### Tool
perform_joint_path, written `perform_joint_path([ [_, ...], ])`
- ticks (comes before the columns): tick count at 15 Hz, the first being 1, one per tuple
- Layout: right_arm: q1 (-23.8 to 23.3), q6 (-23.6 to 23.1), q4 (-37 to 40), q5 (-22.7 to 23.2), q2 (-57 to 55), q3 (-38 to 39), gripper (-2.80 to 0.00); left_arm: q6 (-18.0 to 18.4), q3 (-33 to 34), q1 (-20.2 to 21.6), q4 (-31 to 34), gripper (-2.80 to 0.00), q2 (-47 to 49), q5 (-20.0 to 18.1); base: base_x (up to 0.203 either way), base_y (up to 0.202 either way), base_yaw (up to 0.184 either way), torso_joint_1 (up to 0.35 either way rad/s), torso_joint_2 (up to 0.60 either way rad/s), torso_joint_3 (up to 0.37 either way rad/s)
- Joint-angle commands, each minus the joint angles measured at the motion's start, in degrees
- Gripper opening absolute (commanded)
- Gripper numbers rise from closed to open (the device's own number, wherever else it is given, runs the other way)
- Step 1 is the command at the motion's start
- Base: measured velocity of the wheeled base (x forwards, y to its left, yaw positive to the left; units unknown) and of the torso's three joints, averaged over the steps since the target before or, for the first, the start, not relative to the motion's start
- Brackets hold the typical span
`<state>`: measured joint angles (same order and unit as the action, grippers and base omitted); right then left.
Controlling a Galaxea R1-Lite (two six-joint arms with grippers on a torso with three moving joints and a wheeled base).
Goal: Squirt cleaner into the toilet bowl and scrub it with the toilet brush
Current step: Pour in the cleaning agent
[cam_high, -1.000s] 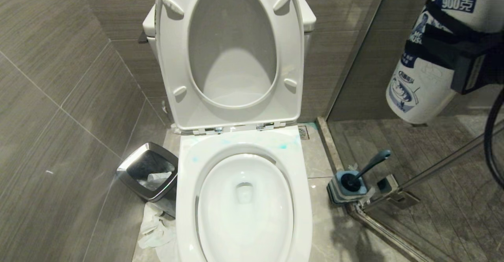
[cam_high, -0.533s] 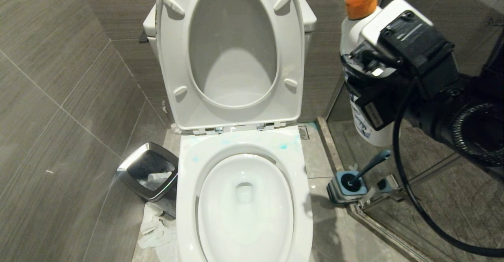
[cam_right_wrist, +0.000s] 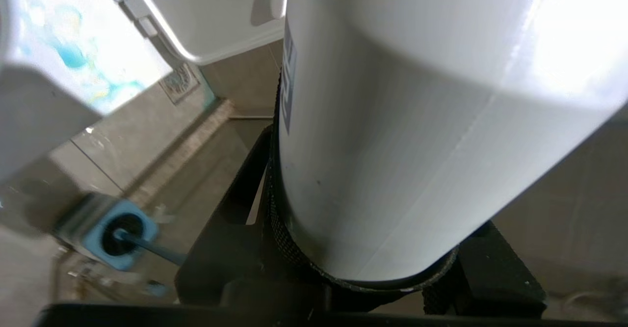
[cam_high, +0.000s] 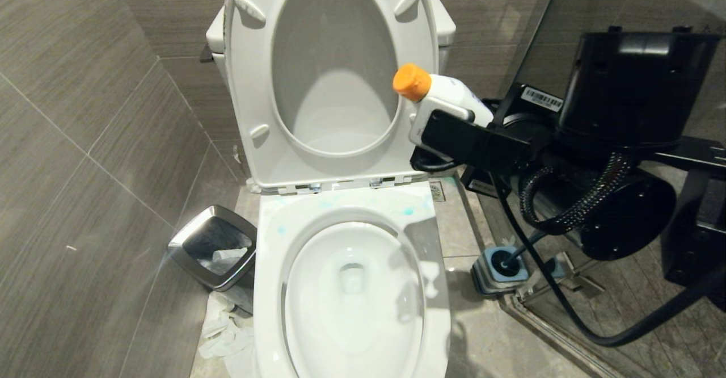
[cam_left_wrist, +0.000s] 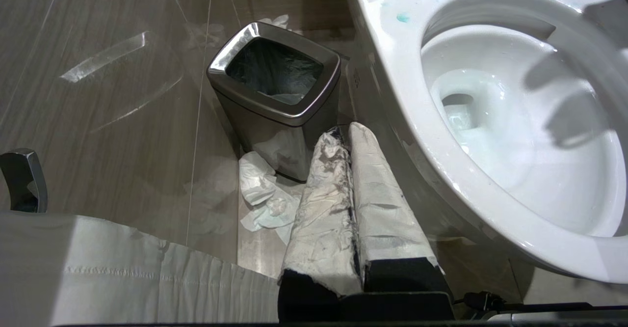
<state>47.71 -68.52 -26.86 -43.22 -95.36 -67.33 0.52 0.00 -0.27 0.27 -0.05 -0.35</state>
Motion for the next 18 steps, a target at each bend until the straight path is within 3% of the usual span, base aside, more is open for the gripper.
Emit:
perform_joint_path([
  [1, 0.01, -5.85, -2.73, -0.43, -4.47, -1.19, -2.80, 0.01, 0.00, 0.00, 0.00, -2.80, 0.05, 0.00, 0.000, 0.000, 0.000, 0.000, 0.00, 0.000],
  [5, -0.12, -23.52, -16.21, -0.90, -9.71, -1.90, -2.80, 0.01, 0.00, 0.00, 0.00, -2.80, 0.05, 0.00, 0.000, 0.000, 0.000, 0.000, 0.00, 0.000],
  [8, -0.42, -34.31, -18.45, -0.99, -11.47, -2.67, -2.80, 0.01, 0.00, 0.00, 0.00, -2.80, 0.05, 0.00, 0.000, 0.000, 0.000, 0.000, 0.00, 0.000],
  [18, -0.08, -57.39, -18.54, 1.02, -15.97, -6.13, -2.80, 0.01, 0.00, 0.09, 0.00, -2.80, 0.05, 0.00, 0.000, 0.000, 0.000, 0.000, 0.00, 0.000],
])
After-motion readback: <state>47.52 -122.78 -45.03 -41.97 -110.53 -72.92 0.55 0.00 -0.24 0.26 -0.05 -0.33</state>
